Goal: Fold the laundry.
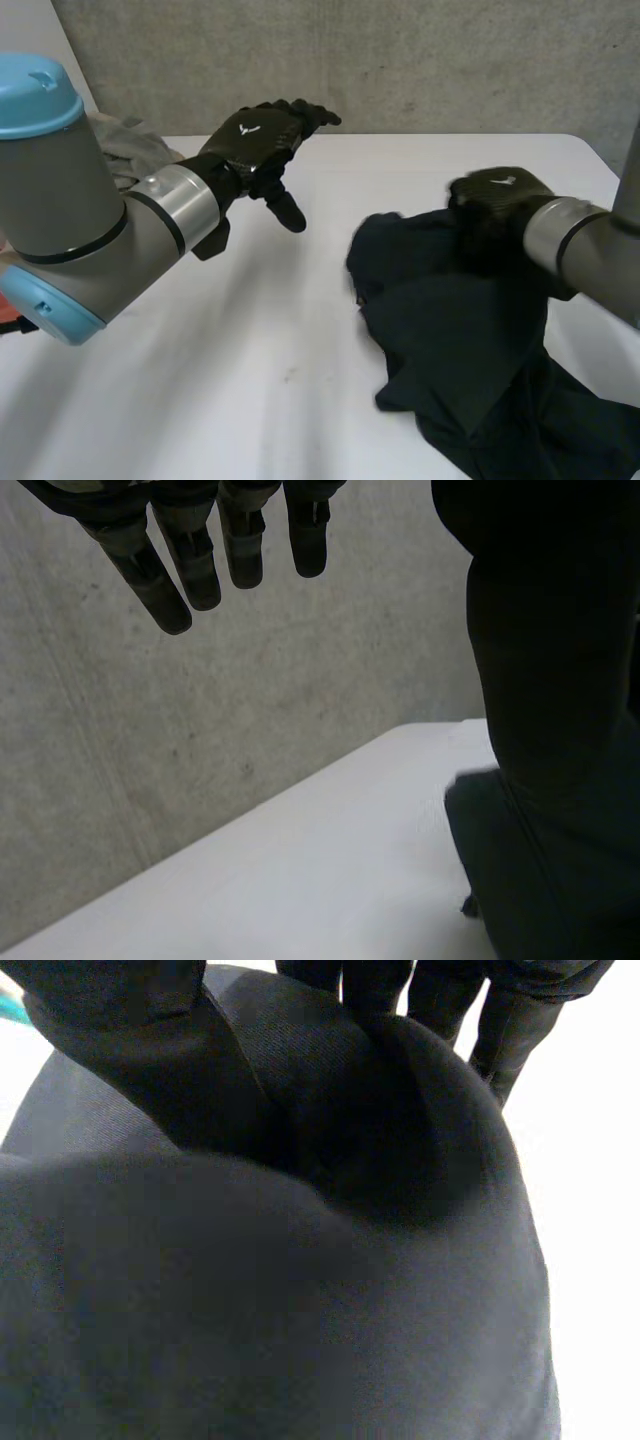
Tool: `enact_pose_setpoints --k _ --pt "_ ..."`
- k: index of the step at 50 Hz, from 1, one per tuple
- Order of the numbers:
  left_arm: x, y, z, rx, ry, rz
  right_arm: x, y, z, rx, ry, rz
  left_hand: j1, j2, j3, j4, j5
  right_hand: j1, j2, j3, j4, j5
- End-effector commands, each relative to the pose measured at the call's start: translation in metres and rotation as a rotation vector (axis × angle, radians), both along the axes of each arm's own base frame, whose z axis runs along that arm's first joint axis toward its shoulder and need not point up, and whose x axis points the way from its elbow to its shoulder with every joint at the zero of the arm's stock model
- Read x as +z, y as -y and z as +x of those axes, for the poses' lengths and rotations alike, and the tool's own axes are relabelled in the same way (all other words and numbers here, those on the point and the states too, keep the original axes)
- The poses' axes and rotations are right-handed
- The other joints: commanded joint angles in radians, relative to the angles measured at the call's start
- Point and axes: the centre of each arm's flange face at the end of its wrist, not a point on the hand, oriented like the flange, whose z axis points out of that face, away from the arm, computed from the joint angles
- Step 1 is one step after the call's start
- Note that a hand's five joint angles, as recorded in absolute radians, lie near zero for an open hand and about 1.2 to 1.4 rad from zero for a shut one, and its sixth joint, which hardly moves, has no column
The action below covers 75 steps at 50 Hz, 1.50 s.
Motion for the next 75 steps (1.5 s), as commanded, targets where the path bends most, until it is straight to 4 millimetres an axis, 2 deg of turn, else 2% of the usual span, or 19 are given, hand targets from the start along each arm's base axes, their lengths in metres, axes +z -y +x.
enact_pose_setpoints --k 1,13,23,27,28,32,34,40,46,53,62,65,66,67,68,69,70,72,75 --pt "0.0 -0.011 -0.01 -0.042 0.006 0.012 0.001 -0.081 0.035 0.261 -0.159 -0.155 -0.022 -0.031 -0.034 -0.028 -0.05 0.321 0.222 0.215 0.203 0.221" --pt "-0.066 -0.016 -0.021 -0.098 0.161 0.23 0.001 -0.096 0.041 0.228 -0.16 -0.203 -0.022 -0.031 -0.034 -0.028 -0.05 0.321 0.222 0.215 0.203 0.221" --pt "-0.09 -0.017 -0.025 -0.119 0.289 0.278 0.0 -0.101 0.041 0.231 -0.145 -0.218 -0.022 -0.031 -0.034 -0.028 -0.05 0.321 0.222 0.215 0.203 0.221" --pt "-0.098 -0.015 -0.031 -0.117 0.299 0.279 -0.001 -0.105 0.043 0.239 -0.133 -0.211 0.479 0.47 0.467 0.473 0.451 0.321 0.222 0.215 0.203 0.221" --pt "-0.101 -0.014 -0.033 -0.107 0.301 0.28 -0.001 -0.105 0.044 0.237 -0.122 -0.208 0.765 0.756 0.754 0.76 0.737 0.321 0.222 0.215 0.203 0.221" --pt "-0.103 -0.009 -0.035 -0.066 0.302 0.287 0.004 -0.1 0.044 0.209 -0.079 -0.227 0.997 0.988 0.985 0.991 0.969 0.321 0.222 0.215 0.203 0.221" --pt "-0.101 -0.009 -0.034 -0.056 0.297 0.294 0.005 -0.099 0.044 0.203 -0.069 -0.238 0.93 0.921 0.918 0.924 0.902 0.321 0.222 0.215 0.203 0.221" --pt "-0.075 -0.009 -0.021 -0.03 0.276 0.305 -0.001 -0.091 0.046 0.191 -0.089 -0.249 0.337 0.328 0.326 0.332 0.31 0.321 0.222 0.215 0.203 0.221" --pt "-0.05 0.002 0.004 0.037 0.226 0.257 -0.005 -0.087 0.048 0.176 -0.1 -0.242 0.076 0.067 0.064 0.07 0.048 0.321 0.222 0.215 0.203 0.221" --pt "-0.07 -0.007 0.004 -0.029 0.262 0.316 -0.003 -0.089 0.051 0.184 -0.093 -0.249 -0.022 -0.031 -0.034 -0.028 -0.05 0.321 0.222 0.215 0.203 0.221" --pt "-0.1 -0.018 -0.026 -0.104 0.279 0.355 -0.004 -0.098 0.056 0.202 -0.071 -0.23 -0.022 -0.031 -0.034 -0.028 -0.05 0.321 0.222 0.215 0.203 0.221" --pt "-0.103 -0.018 -0.034 -0.091 0.261 0.37 -0.004 -0.1 0.057 0.203 -0.06 -0.224 0.23 0.221 0.218 0.224 0.202 0.321 0.222 0.215 0.203 0.221" --pt "-0.104 -0.018 -0.038 -0.074 0.249 0.38 -0.002 -0.1 0.057 0.199 -0.051 -0.222 0.675 0.667 0.664 0.67 0.648 0.321 0.222 0.215 0.203 0.221" --pt "-0.104 -0.017 -0.039 -0.064 0.245 0.38 -0.001 -0.099 0.056 0.195 -0.047 -0.224 0.901 0.892 0.889 0.895 0.873 0.321 0.222 0.215 0.203 0.221" --pt "-0.104 -0.015 -0.039 -0.049 0.239 0.377 -0.001 -0.099 0.056 0.189 -0.044 -0.222 1.156 1.147 1.144 1.15 1.128 0.132 0.033 0.026 0.014 0.032" --pt "-0.1 -0.007 -0.038 0.002 0.226 0.362 0.001 -0.099 0.055 0.184 -0.041 -0.223 1.199 1.19 1.187 1.193 1.171 -0.196 -0.295 -0.302 -0.313 -0.296" --pt "-0.097 -0.002 -0.036 0.037 0.22 0.349 0.002 -0.098 0.054 0.169 -0.04 -0.223 1.199 1.19 1.188 1.194 1.172 -0.901 -1.0 -1.007 -1.018 -1.001" --pt "-0.087 0.013 -0.028 0.127 0.201 0.307 0.008 -0.095 0.05 0.139 -0.032 -0.236 1.199 1.19 1.188 1.194 1.172 -0.901 -1.0 -1.007 -1.018 -1.001" --pt "-0.049 0.044 -0.007 0.307 0.13 0.192 0.021 -0.083 0.038 0.069 -0.012 -0.269 1.199 1.19 1.188 1.194 1.172 -0.901 -1.0 -1.007 -1.018 -1.001"
